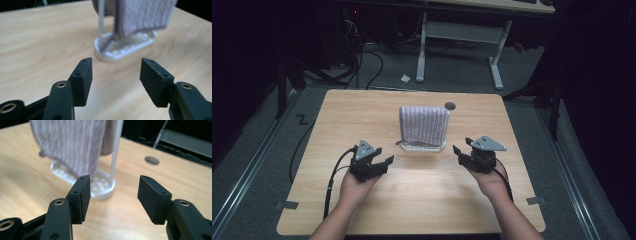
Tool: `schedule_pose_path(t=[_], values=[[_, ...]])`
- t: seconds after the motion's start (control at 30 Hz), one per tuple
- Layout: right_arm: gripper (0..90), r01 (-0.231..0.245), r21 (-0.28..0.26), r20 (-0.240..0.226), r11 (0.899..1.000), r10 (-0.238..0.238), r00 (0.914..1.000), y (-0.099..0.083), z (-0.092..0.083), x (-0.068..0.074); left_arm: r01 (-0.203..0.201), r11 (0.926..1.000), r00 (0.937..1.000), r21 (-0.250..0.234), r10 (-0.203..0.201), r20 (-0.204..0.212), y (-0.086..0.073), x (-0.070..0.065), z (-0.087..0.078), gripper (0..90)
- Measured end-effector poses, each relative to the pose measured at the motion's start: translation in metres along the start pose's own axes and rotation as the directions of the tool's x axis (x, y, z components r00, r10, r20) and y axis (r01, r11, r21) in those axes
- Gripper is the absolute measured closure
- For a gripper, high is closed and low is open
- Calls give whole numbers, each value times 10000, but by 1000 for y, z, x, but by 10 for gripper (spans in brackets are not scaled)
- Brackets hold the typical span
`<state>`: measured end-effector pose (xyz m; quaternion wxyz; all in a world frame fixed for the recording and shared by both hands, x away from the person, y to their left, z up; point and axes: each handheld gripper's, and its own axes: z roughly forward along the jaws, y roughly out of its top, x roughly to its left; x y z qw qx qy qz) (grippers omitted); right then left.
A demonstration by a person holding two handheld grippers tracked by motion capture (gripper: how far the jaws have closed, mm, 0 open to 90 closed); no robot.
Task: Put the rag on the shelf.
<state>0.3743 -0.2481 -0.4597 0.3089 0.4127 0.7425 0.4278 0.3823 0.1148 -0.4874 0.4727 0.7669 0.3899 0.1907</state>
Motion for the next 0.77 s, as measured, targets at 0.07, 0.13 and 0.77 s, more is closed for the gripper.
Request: schedule_pose_path(t=[0.07, 0.13, 0.77], values=[[433, -4, 115, -65, 9999, 4, 10000, -5, 0, 2, -74, 9997, 9999, 215, 73, 69, -11, -6, 1, 435], [431, 26, 270, -133, 9996, -23, 9999, -16, 0, 7, -38, 9993, 9998, 365, 31, 192, -23, -10, 1, 431], [399, 178, 1460, -242, 9891, -144, 9996, -92, -29, 37, 509, 9926, 9977, 1099, -554, 378, -71, -31, -35, 381]])
